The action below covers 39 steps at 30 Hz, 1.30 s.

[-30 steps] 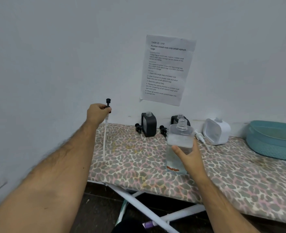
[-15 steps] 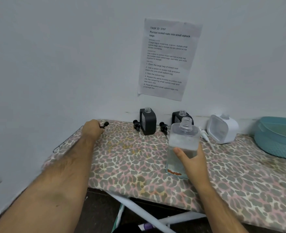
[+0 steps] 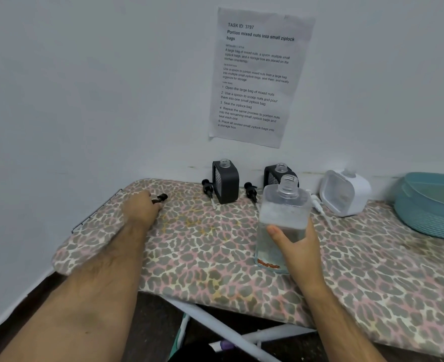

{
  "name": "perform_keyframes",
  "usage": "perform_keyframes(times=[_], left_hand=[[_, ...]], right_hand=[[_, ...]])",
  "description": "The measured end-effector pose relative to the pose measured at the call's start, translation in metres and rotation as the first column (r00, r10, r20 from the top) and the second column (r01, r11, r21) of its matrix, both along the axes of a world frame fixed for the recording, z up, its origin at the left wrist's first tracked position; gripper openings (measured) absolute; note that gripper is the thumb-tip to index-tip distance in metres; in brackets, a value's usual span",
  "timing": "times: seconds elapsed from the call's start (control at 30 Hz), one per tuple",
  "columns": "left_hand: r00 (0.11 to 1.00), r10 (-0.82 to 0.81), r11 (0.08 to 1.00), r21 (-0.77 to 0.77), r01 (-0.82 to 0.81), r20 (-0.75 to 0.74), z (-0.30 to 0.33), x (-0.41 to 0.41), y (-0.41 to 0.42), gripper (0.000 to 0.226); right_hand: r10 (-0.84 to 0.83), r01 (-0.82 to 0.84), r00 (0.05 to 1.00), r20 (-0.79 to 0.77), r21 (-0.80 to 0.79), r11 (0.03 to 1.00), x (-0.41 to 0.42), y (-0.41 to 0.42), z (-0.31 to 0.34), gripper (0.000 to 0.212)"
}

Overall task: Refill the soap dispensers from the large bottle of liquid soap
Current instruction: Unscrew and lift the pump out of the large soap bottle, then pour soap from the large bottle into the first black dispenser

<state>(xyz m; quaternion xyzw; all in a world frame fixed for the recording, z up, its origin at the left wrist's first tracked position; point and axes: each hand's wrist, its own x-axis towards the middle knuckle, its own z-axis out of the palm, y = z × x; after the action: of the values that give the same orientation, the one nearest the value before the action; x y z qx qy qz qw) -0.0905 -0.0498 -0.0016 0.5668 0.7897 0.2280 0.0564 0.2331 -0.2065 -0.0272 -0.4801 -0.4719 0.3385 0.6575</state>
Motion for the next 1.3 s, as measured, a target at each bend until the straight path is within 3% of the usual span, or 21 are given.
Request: perform_keyframes(times=[0.13, 0.23, 0.4, 0.6, 0.7, 0.8, 0.9, 1.0, 1.07, 1.1, 1.2, 1.3], left_hand=[[0.996, -0.036, 0.989, 0.138, 0.047, -0.079, 0.000, 0.015, -0.006, 0.045], [0.991, -0.132, 0.964, 0.233, 0.126, 0.014, 0.003, 0.041, -0.020, 0.043], [0.936, -0.278, 0.944, 0.243, 0.224, 0.217, 0.009, 0.090, -0.042, 0.048], [0.862, -0.379, 0.906, 0.325, 0.272, 0.337, 0.018, 0.136, -0.058, 0.044], [0.748, -0.474, 0.871, 0.373, 0.320, 0.465, 0.022, 0.153, -0.067, 0.038], [0.524, -0.581, 0.812, 0.408, 0.417, 0.622, 0.026, 0.169, -0.087, 0.041], [0.332, -0.618, 0.746, 0.398, 0.534, 0.713, 0.027, 0.181, -0.110, 0.062], [0.299, -0.642, 0.697, 0.375, 0.611, 0.706, 0.017, 0.188, -0.123, 0.079], [0.274, -0.651, 0.688, 0.397, 0.607, 0.708, 0.010, 0.189, -0.125, 0.097], [0.249, -0.653, 0.682, 0.413, 0.603, 0.715, 0.008, 0.189, -0.126, 0.095], [0.224, -0.644, 0.678, 0.410, 0.609, 0.732, 0.005, 0.188, -0.131, 0.063], [0.232, -0.646, 0.670, 0.393, 0.630, 0.727, 0.000, 0.185, -0.127, 0.062]], right_hand=[[0.003, -0.003, 1.000, 0.008, -0.003, 1.000, 0.000, 0.000, 0.001, 0.053], [0.002, -0.001, 1.000, 0.022, -0.012, 1.000, 0.000, -0.001, 0.002, 0.052], [0.008, -0.007, 0.999, 0.050, -0.023, 1.000, 0.002, -0.002, 0.004, 0.051], [0.060, -0.055, 0.995, 0.082, -0.062, 0.997, 0.007, -0.004, 0.006, 0.058], [0.122, -0.115, 0.990, 0.070, -0.094, 0.989, 0.011, -0.006, 0.009, 0.066], [0.155, -0.144, 0.984, 0.083, -0.130, 0.981, 0.018, -0.013, 0.015, 0.071], [0.090, -0.079, 0.993, 0.082, -0.120, 0.990, 0.025, -0.022, 0.020, 0.106], [0.028, -0.022, 0.998, 0.051, -0.128, 0.992, 0.031, -0.024, 0.017, 0.119], [0.030, -0.022, 0.997, 0.065, -0.126, 0.992, 0.033, -0.025, 0.016, 0.111], [0.038, -0.027, 0.996, 0.080, -0.126, 0.992, 0.034, -0.027, 0.016, 0.103], [0.045, -0.034, 0.994, 0.095, -0.112, 0.993, 0.037, -0.032, 0.017, 0.061], [0.061, -0.050, 0.994, 0.093, -0.113, 0.992, 0.041, -0.032, 0.017, 0.043]])
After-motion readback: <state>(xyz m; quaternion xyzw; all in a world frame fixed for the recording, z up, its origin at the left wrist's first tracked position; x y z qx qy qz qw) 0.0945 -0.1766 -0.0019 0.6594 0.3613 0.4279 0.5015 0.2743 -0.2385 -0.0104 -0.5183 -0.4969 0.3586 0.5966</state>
